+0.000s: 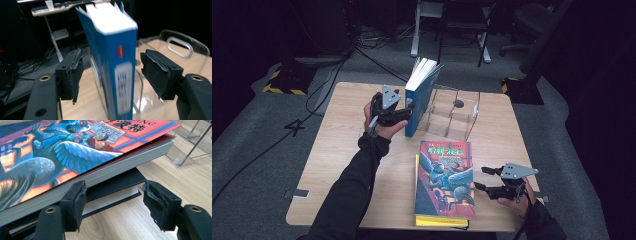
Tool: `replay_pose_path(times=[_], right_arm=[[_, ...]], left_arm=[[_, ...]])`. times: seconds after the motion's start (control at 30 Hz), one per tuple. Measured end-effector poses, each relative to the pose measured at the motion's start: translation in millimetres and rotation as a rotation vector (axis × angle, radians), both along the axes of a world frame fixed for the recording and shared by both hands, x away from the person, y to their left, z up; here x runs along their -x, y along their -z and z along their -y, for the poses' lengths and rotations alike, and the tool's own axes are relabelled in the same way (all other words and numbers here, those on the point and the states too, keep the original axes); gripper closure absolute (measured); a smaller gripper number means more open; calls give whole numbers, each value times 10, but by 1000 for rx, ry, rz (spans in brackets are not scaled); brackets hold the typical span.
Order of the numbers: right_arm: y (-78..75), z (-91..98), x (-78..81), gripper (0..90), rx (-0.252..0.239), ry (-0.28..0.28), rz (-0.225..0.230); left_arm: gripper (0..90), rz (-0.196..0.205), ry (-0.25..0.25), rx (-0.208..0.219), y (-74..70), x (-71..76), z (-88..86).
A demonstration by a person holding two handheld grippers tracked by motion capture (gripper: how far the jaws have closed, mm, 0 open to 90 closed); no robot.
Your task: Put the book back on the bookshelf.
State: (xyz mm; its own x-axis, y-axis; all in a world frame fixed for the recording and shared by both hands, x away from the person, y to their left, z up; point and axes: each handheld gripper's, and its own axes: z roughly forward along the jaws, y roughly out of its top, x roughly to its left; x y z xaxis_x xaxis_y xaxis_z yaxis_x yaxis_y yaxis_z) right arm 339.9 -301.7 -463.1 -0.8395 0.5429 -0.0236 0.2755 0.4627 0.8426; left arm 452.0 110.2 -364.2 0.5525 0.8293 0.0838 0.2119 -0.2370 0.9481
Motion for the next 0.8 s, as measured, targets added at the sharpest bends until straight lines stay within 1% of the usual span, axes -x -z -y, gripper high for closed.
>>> replay_pose_path(times=[0.03, 0.07, 0.1, 0.13, 0.17, 0.2, 0.23, 0.33, 0.37, 0.4, 0.43, 0.47, 0.5, 0.57, 0.63, 0.7, 0.73, 0.8], right_arm=[[-4, -1, 1, 350, 0, 2, -2], [-7, -5, 3, 346, 3, 6, -7], [-7, -8, 3, 340, 3, 7, -10], [-8, -12, 4, 336, 1, 6, -14], [-10, -18, 7, 333, 4, 3, -20], [-12, -28, 15, 320, 11, 5, -27], [-13, -37, 23, 314, 17, 3, -30], [-28, -50, 49, 316, 27, 4, -37], [-28, -50, 49, 316, 27, 4, -37], [-45, -52, 68, 309, 25, 3, -43], [-45, -52, 68, 309, 25, 3, -43], [-57, -53, 81, 309, 27, 3, -44], [-68, -55, 93, 310, 27, 4, -44], [-97, -61, 125, 312, 31, 4, -45], [-114, -66, 155, 312, 38, 4, -47], [-126, -72, 186, 306, 53, -2, -51], [-130, -77, 202, 307, 57, -8, -58], [-139, -92, 242, 307, 73, -24, -64]], left_arm=[[312, -11, 18, -7, 34, 56, -31], [302, -17, 23, -16, 56, 93, -50], [277, -35, 40, -22, 99, 163, -72], [269, -38, 60, -36, 136, 223, -94], [269, -41, 79, -65, 182, 296, -115], [259, -41, 79, -65, 182, 296, -115], [251, -60, 111, -99, 256, 410, -148], [248, -104, 159, -136, 395, 597, -189], [243, -104, 159, -136, 395, 597, -189], [242, -128, 196, -156, 496, 720, -202], [241, -128, 196, -156, 496, 720, -202], [241, -142, 217, -173, 549, 779, -200], [238, -163, 244, -199, 630, 868, -193], [235, -187, 277, -233, 729, 974, -183], [235, -226, 314, -243, 827, 1069, -174], [236, -273, 354, -235, 937, 1174, -176], [236, -288, 373, -231, 984, 1222, -172], [236, -305, 399, -234, 1056, 1301, -163]])
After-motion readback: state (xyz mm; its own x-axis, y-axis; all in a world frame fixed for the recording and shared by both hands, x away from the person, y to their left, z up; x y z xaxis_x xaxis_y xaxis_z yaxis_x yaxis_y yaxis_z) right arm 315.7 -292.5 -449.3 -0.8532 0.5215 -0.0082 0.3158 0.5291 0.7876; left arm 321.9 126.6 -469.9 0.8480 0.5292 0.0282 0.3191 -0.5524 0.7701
